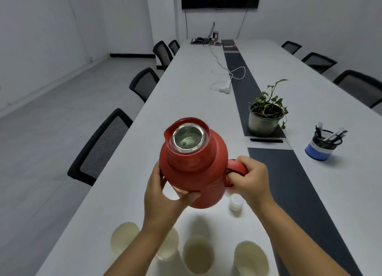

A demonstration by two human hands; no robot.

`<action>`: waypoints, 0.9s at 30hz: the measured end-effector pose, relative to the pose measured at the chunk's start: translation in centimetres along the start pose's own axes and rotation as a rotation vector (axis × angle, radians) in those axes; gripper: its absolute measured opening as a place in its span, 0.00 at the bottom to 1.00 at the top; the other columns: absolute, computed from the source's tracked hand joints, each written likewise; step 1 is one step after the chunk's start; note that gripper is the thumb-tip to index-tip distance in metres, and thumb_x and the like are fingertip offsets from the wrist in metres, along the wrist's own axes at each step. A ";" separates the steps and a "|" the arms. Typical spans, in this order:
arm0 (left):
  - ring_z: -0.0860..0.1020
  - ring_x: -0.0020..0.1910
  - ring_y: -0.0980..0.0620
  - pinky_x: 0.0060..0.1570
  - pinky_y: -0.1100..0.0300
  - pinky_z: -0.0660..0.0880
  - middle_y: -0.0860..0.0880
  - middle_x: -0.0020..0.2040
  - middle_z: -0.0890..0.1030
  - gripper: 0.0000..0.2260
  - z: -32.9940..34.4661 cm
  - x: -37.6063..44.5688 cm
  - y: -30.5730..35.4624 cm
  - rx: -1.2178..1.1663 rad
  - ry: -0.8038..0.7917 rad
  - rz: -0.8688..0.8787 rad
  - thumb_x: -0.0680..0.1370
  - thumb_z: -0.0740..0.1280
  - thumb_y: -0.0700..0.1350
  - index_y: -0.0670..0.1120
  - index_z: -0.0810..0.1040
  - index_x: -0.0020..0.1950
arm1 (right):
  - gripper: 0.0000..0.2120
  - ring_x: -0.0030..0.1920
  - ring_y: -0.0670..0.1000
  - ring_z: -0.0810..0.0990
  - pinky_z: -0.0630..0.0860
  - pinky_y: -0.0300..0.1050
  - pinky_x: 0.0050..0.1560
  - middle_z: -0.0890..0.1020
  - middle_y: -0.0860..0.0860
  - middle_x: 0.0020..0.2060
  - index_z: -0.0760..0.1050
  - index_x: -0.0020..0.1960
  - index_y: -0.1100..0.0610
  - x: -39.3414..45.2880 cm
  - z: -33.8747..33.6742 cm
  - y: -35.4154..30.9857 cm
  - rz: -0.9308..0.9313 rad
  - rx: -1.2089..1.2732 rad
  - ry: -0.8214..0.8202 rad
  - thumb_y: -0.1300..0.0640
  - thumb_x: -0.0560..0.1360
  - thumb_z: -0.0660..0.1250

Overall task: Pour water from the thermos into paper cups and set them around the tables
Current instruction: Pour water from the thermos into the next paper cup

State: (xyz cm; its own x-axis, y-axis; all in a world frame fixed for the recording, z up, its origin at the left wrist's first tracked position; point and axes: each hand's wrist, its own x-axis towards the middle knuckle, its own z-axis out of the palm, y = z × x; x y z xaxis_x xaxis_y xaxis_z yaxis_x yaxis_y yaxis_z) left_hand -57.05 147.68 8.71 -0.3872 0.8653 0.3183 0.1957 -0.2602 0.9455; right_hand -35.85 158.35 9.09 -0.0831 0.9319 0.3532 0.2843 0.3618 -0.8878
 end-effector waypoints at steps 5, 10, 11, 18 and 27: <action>0.80 0.69 0.60 0.68 0.61 0.78 0.63 0.70 0.81 0.49 1.3 -4.1 6.3 -0.063 -0.027 0.067 0.61 0.85 0.62 0.56 0.71 0.80 | 0.18 0.29 0.48 0.71 0.72 0.45 0.30 0.72 0.52 0.25 0.71 0.30 0.53 -3.4 -6.7 -6.2 -0.088 -0.041 -0.007 0.73 0.66 0.70; 0.82 0.64 0.58 0.66 0.58 0.79 0.60 0.65 0.84 0.44 3.9 -10.9 8.7 -0.156 -0.080 0.027 0.61 0.85 0.60 0.56 0.74 0.75 | 0.26 0.26 0.56 0.79 0.80 0.53 0.28 0.77 0.53 0.25 0.76 0.32 0.50 -9.8 -13.4 -9.0 -0.067 -0.147 -0.009 0.82 0.66 0.68; 0.82 0.65 0.58 0.66 0.57 0.79 0.60 0.65 0.84 0.44 4.5 -12.2 8.8 -0.174 -0.104 0.006 0.62 0.85 0.59 0.57 0.74 0.76 | 0.27 0.26 0.56 0.79 0.80 0.53 0.28 0.77 0.52 0.25 0.77 0.32 0.49 -11.3 -14.6 -9.4 -0.055 -0.169 -0.010 0.83 0.66 0.68; 0.80 0.68 0.62 0.71 0.59 0.76 0.64 0.67 0.82 0.45 9.6 -22.6 7.3 -0.262 -0.221 -0.261 0.65 0.88 0.48 0.60 0.71 0.77 | 0.21 0.28 0.58 0.81 0.80 0.55 0.25 0.81 0.54 0.30 0.85 0.41 0.56 -20.9 -21.8 -10.0 0.064 -0.239 0.004 0.82 0.72 0.73; 0.79 0.69 0.64 0.70 0.60 0.77 0.66 0.71 0.79 0.46 13.8 -32.4 4.6 -0.358 -0.238 -0.565 0.70 0.86 0.51 0.63 0.63 0.81 | 0.16 0.28 0.59 0.81 0.76 0.52 0.22 0.86 0.52 0.36 0.87 0.40 0.49 -28.2 -25.1 -6.9 0.300 -0.353 0.031 0.70 0.75 0.78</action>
State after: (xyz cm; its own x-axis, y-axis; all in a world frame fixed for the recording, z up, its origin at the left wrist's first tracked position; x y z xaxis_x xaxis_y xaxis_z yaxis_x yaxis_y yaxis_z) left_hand -31.19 124.30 1.84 -0.1271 0.9689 -0.2123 -0.3008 0.1663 0.9391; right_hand -11.45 128.89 12.62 0.0796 0.9908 0.1091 0.5995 0.0398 -0.7994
